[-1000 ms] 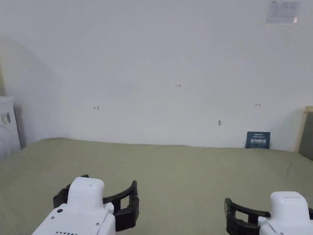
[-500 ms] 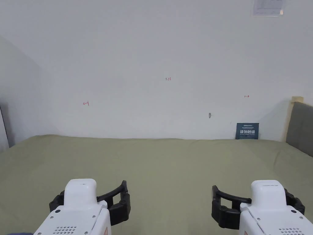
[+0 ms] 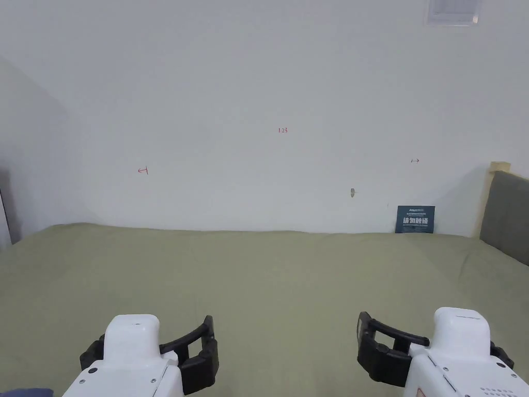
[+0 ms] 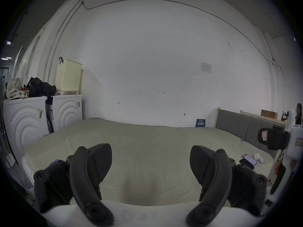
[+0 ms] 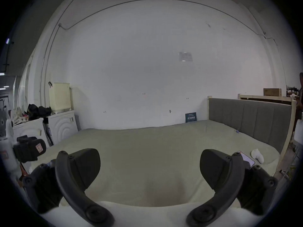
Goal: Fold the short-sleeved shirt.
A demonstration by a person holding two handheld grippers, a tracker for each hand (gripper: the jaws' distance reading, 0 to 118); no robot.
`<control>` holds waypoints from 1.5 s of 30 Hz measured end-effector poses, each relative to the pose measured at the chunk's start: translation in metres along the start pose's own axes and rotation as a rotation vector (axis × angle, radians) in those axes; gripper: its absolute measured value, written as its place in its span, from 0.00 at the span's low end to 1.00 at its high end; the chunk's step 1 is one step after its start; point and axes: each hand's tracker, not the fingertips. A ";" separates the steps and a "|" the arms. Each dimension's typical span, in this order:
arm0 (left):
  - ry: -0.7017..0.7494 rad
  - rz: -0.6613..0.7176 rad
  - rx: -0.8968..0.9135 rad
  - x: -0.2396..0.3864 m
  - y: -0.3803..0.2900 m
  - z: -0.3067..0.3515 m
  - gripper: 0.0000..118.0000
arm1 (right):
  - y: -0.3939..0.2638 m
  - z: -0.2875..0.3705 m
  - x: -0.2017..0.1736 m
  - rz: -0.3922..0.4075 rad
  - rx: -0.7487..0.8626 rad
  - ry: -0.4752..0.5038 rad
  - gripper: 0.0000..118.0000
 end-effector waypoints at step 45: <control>0.008 0.002 0.000 0.003 0.022 0.003 0.87 | 0.041 0.018 0.006 0.020 -0.019 0.088 1.00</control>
